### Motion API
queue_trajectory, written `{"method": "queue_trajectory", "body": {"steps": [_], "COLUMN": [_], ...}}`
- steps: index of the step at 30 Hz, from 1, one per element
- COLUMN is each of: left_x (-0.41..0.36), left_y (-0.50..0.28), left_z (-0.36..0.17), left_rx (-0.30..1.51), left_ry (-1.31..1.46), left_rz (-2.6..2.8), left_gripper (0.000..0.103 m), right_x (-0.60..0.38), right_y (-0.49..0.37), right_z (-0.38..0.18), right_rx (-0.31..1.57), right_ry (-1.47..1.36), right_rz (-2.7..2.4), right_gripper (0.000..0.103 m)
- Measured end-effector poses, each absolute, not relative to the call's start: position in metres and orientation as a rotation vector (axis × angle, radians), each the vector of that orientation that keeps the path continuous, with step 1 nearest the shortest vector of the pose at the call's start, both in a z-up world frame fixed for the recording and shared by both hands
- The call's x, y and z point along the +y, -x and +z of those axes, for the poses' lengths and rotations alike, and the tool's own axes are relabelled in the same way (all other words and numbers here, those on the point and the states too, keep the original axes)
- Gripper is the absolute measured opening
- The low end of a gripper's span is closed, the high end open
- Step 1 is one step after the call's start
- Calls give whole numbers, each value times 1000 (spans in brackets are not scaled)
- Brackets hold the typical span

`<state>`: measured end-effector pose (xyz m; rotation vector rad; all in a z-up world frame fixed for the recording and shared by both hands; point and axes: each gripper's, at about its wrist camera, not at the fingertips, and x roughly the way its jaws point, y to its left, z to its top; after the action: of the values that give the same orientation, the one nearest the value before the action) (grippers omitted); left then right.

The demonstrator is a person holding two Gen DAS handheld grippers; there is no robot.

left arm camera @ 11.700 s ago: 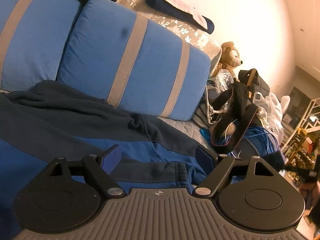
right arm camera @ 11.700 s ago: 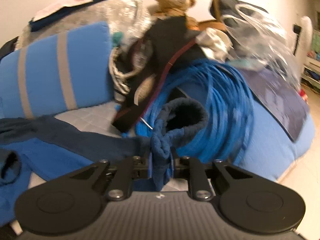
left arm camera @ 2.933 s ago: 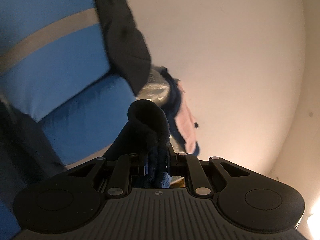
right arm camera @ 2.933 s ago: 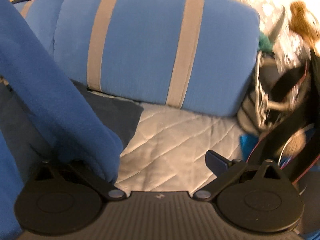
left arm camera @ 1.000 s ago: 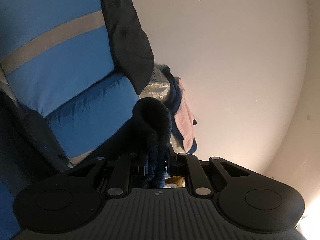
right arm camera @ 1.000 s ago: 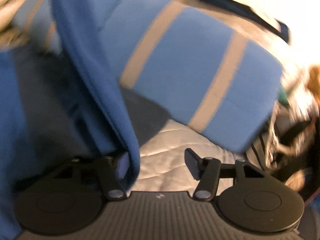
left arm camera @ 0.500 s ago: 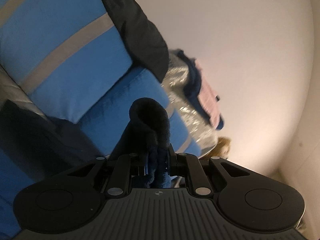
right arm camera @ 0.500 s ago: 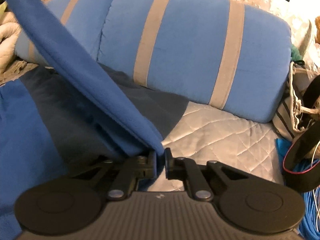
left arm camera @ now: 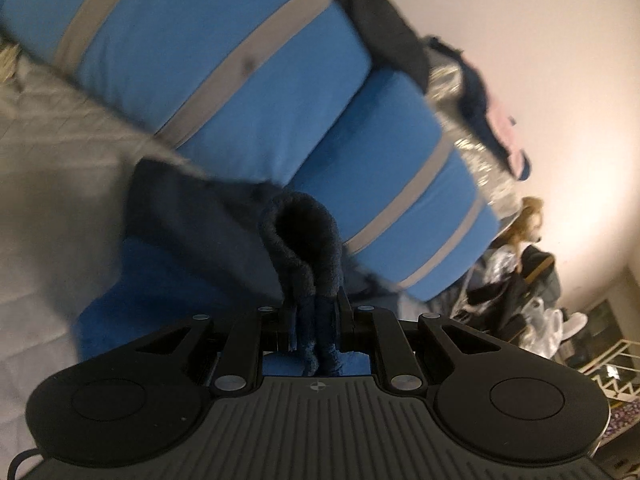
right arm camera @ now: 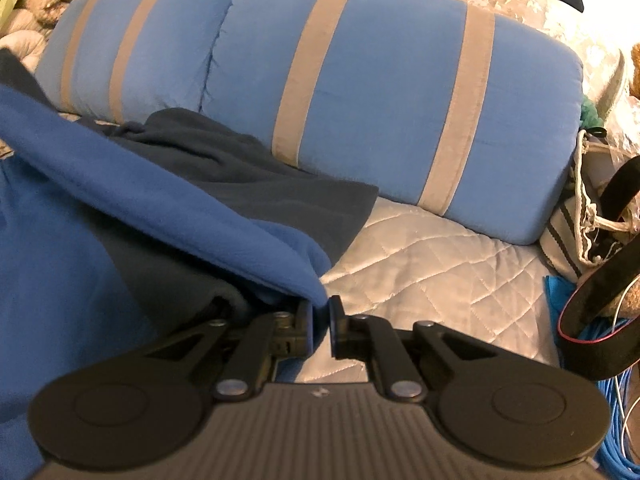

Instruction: Fold clothes

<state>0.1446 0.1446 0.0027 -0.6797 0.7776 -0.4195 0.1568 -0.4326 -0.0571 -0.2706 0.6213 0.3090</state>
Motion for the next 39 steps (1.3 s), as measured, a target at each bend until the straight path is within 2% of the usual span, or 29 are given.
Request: {"method": "queue_trajectory", "body": {"steps": [10,21,22,26,27,29,35,39], "left_x": [162,172,170,167,167,166,169,171], "left_y": [-128,-115,-115,-116,-116,-115,-115,-114], "left_z": [-65,-92,-89,-84,-85,-86,-98,-102], "left_rx": [908,946,939,950,960,961,971,965], "left_ry": [724,718,694,654,660,655,702,741], "left_rz": [-365,-302,-294,-272,-271,-268,-236,-224], "left_gripper": [16,17,17,18,19,20,24,24], "right_x": [-429,-424,-423,-422,-422,-425,-430,-421], "right_y": [-149,-149,-150,-151,-150,-143,-116,-118], "right_z": [-53,-49,-49,-51,-51,-46,-31,-41], "right_rx": [631,638,640,672,675,667,721,782], "right_ry": [324,329,327,351,359,359,285,241], "right_rz": [328,355,361,353,352,383,624,706], "right_gripper": [8,10,12,52,54,58,58,58]}}
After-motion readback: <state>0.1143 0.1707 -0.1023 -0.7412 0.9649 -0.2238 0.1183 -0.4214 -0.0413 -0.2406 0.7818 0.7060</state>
